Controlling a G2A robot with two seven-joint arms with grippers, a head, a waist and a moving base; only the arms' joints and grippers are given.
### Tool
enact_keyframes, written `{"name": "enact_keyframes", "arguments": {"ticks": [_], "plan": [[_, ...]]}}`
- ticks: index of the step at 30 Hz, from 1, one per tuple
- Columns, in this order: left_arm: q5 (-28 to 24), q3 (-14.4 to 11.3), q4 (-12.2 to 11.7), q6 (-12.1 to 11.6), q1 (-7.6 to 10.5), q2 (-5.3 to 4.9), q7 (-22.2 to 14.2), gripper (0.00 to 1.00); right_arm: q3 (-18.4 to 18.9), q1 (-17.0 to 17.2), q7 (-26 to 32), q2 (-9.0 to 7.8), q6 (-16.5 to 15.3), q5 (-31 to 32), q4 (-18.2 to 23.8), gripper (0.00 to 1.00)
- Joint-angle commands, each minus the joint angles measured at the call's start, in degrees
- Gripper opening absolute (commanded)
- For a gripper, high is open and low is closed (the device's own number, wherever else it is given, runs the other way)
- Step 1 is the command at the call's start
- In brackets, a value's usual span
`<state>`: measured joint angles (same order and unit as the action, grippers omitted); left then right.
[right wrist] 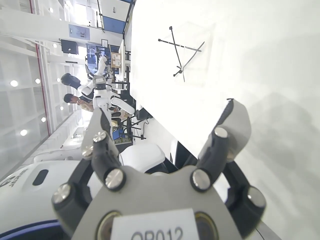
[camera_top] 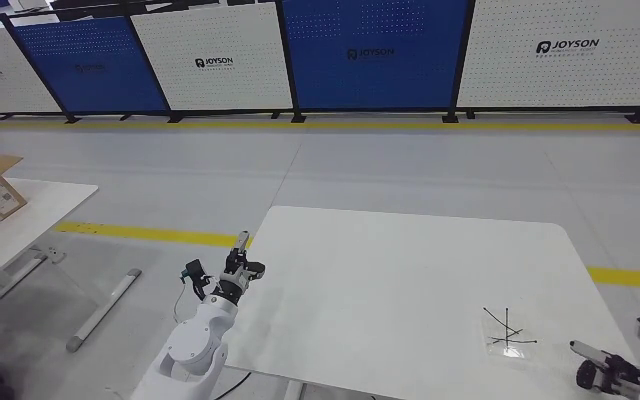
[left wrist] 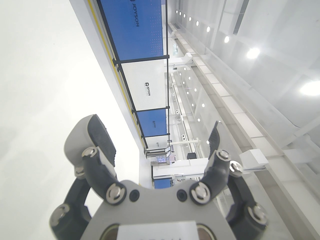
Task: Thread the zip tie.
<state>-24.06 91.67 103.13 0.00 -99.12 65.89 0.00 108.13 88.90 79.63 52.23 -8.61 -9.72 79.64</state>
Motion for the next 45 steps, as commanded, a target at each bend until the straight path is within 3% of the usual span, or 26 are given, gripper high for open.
{"name": "enact_keyframes", "arguments": {"ticks": [1,7,9,20,25,36,41,45], "plan": [[0.00,0.00,0.00,0.00,0.00,0.00,0.00,1.00,0.00,0.00,0.01,0.00,0.00,0.00,0.00,1.00],[0.00,0.00,0.00,0.00,0.00,0.00,0.00,1.00,0.00,0.00,0.01,0.00,0.00,0.00,0.00,1.00],[0.00,0.00,0.00,0.00,0.00,0.00,0.00,1.00,-0.84,-0.21,0.01,-0.18,-0.80,0.76,2.00,1.00],[0.00,0.00,0.00,0.00,0.00,0.00,0.00,1.00,-7.74,-1.75,0.01,-8.22,-0.58,4.39,6.38,1.00],[0.00,0.00,0.00,0.00,0.00,0.00,0.00,1.00,-13.80,-4.03,0.01,-11.83,-2.48,6.99,8.12,1.00],[0.00,0.00,0.00,0.00,0.00,0.00,0.00,1.00,-13.92,-4.15,-0.57,-11.78,-2.81,6.83,8.48,1.00],[0.00,0.00,0.00,0.00,0.00,0.00,0.00,1.00,-14.86,-6.31,-0.80,-11.67,-4.00,4.02,7.79,1.00],[0.00,0.00,0.00,0.00,0.00,0.00,0.00,1.00,-18.03,-8.89,-3.46,-11.48,1.83,8.23,8.15,1.00]]}}
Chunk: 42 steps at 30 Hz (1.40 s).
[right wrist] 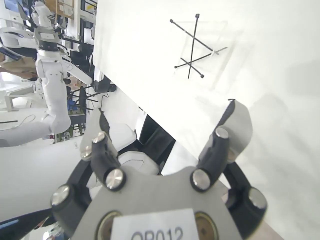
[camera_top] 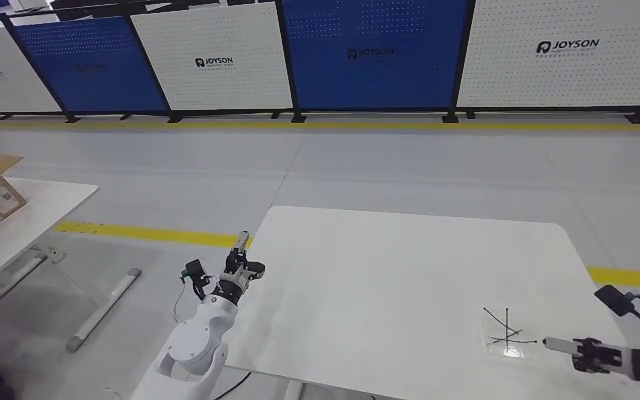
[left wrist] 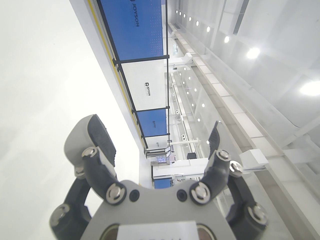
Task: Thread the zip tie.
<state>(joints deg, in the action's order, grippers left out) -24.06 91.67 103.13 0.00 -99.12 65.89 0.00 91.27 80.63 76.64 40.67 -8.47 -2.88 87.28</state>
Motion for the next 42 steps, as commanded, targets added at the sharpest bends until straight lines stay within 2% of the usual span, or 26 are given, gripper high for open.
{"name": "enact_keyframes", "arguments": {"ticks": [1,4,15,19,20,22,23,24,27,32,36,39,42], "plan": [[0.00,0.00,0.00,0.00,0.00,0.00,0.00,1.00,-2.04,-1.24,-0.22,0.12,2.37,2.16,0.61,1.00],[0.00,0.00,0.00,0.00,0.00,0.00,0.00,1.00,-5.11,-3.86,2.43,0.13,5.00,5.95,0.49,1.00],[0.00,0.00,0.00,0.00,0.00,0.00,0.00,1.00,-5.52,-4.02,1.97,0.27,4.73,4.92,0.64,1.00],[0.00,0.00,0.00,0.00,0.00,0.00,0.00,1.00,-8.15,-6.62,1.12,0.80,5.11,3.26,-1.81,1.00],[0.00,0.00,0.00,0.00,0.00,0.00,0.00,1.00,-8.97,-7.69,1.13,0.94,5.73,3.19,-2.81,0.92],[0.00,0.00,0.00,0.00,0.00,0.00,0.00,1.00,-10.25,-9.14,1.15,1.12,6.55,3.86,-3.85,0.89],[0.00,0.00,0.00,0.00,0.00,0.00,0.00,1.00,-10.85,-9.74,1.18,1.20,6.87,4.13,-4.33,0.65],[0.00,0.00,0.00,0.00,0.00,0.00,0.00,1.00,-11.61,-10.43,1.07,1.30,7.52,4.81,-4.94,0.50],[0.00,0.00,0.00,0.00,0.00,0.00,0.00,1.00,-13.12,-11.71,0.78,1.51,8.79,5.94,-6.21,0.42],[0.00,0.00,0.00,0.00,0.00,0.00,0.00,1.00,-14.37,-12.81,0.48,1.71,9.37,6.28,-8.33,0.40],[0.00,0.00,0.00,0.00,0.00,0.00,0.00,1.00,-15.12,-13.43,0.03,1.80,10.39,7.14,-9.47,0.29],[0.00,0.00,0.00,0.00,0.00,0.00,0.00,1.00,-15.64,-13.89,-0.25,1.87,11.14,7.60,-9.90,0.27],[0.00,0.00,0.00,0.00,0.00,0.00,0.00,1.00,-16.12,-14.28,-0.98,1.94,12.41,8.35,-9.89,0.29]]}}
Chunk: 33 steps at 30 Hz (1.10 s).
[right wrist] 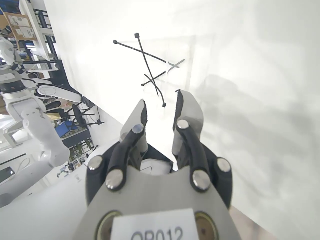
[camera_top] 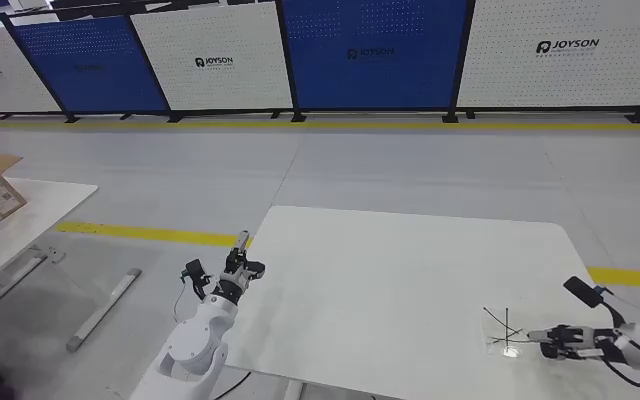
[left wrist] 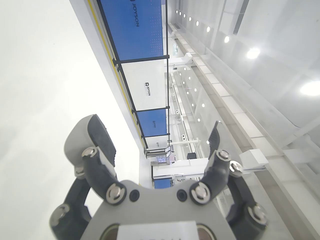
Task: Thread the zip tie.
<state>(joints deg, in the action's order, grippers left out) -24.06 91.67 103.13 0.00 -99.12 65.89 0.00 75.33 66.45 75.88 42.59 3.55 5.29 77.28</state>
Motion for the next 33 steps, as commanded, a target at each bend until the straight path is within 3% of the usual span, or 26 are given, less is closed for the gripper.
{"name": "enact_keyframes", "arguments": {"ticks": [1,10,14,33], "plan": [[0.00,0.00,0.00,0.00,0.00,0.00,0.00,1.00,-0.31,-0.16,-0.27,0.05,0.50,0.20,0.16,0.27],[0.00,0.00,0.00,0.00,0.00,0.00,0.00,1.00,-0.65,-0.39,-0.60,0.00,1.35,1.12,0.36,0.22],[0.00,0.00,0.00,0.00,0.00,0.00,0.00,1.00,-0.70,-0.27,-0.67,-0.05,1.63,1.45,0.73,0.14],[0.00,0.00,0.00,0.00,0.00,0.00,0.00,1.00,-1.33,-0.65,-0.22,-0.20,2.66,2.87,1.82,0.18]]}}
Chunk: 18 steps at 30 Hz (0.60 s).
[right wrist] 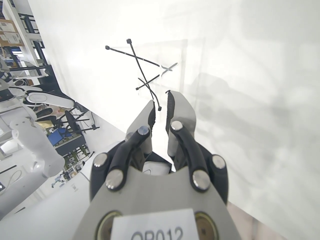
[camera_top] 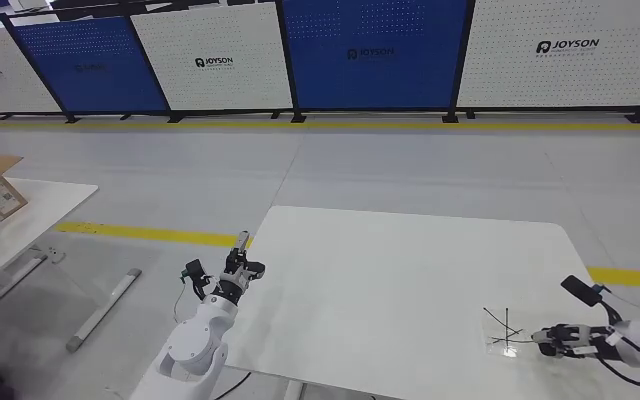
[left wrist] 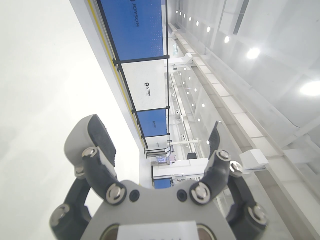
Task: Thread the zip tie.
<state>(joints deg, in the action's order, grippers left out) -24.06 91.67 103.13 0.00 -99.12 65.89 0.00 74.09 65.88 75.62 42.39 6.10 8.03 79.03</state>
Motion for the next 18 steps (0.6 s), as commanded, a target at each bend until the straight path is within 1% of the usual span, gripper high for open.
{"name": "enact_keyframes", "arguments": {"ticks": [1,9,13,14,18], "plan": [[0.00,0.00,0.00,0.00,0.00,0.00,0.00,1.00,-0.15,-0.15,0.03,0.01,0.22,0.21,0.12,0.18],[0.00,0.00,0.00,0.00,0.00,0.00,0.00,1.00,-0.41,-0.59,0.33,-0.04,0.84,0.85,0.38,0.11],[0.00,0.00,0.00,0.00,0.00,0.00,0.00,1.00,-0.56,-0.69,0.43,-0.06,1.11,1.08,0.51,0.04],[0.00,0.00,0.00,0.00,0.00,0.00,0.00,1.00,-0.58,-0.71,0.45,-0.06,1.16,1.11,0.53,0.00],[0.00,0.00,0.00,0.00,0.00,0.00,0.00,1.00,-0.67,-0.76,0.43,-0.07,1.30,1.17,0.57,0.00]]}}
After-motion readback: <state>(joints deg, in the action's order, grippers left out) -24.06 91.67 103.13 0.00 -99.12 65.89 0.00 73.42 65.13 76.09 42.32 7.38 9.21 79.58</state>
